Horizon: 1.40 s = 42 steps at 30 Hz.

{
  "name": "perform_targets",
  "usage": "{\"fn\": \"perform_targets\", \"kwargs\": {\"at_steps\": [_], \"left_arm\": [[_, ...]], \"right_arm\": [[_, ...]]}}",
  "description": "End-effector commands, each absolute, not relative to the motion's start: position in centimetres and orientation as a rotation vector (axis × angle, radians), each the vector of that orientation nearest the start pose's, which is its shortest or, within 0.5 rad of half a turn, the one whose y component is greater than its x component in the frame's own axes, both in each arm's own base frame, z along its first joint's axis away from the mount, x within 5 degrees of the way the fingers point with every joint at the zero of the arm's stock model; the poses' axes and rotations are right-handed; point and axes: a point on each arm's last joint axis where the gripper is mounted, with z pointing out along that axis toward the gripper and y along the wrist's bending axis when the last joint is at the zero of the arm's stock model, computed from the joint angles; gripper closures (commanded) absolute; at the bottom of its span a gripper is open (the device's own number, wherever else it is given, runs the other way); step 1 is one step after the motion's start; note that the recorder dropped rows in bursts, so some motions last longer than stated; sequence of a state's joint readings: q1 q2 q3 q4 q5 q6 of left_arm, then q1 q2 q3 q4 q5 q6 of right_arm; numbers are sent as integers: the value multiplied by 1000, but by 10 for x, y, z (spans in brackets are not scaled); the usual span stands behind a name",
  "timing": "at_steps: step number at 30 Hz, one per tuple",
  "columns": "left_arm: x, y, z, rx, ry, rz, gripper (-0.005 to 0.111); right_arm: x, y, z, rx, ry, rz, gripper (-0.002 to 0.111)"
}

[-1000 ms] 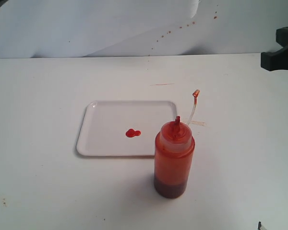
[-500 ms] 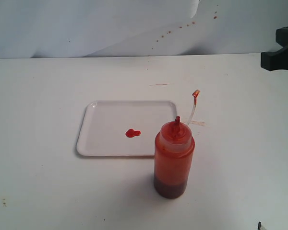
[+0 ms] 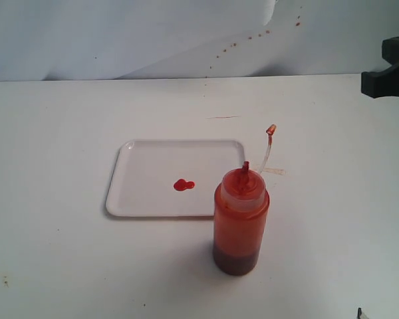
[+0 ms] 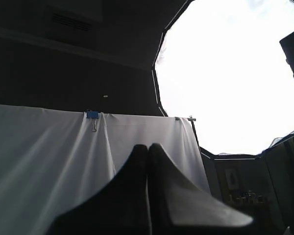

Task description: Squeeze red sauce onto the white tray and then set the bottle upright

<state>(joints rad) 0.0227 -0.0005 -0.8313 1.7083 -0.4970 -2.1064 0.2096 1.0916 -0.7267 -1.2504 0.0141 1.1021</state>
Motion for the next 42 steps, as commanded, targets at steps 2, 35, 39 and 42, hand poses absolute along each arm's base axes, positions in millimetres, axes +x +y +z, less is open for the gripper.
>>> {"fn": "perform_targets", "kwargs": {"at_steps": [2, 35, 39, 42], "left_arm": [[-88, -45, 431, 276, 810, -612, 106], [53, 2, 218, -4, 1620, 46, 106], [55, 2, 204, -3, 1662, 45, 106], [56, 2, 195, -1, 1689, 47, 106]], "right_arm": [[233, 49, 321, -323, 1815, 34, 108], [233, 49, 321, -323, 1815, 34, 108], [233, 49, 321, -323, 1815, 34, 108], [233, 49, 321, -323, 1815, 34, 108]]}}
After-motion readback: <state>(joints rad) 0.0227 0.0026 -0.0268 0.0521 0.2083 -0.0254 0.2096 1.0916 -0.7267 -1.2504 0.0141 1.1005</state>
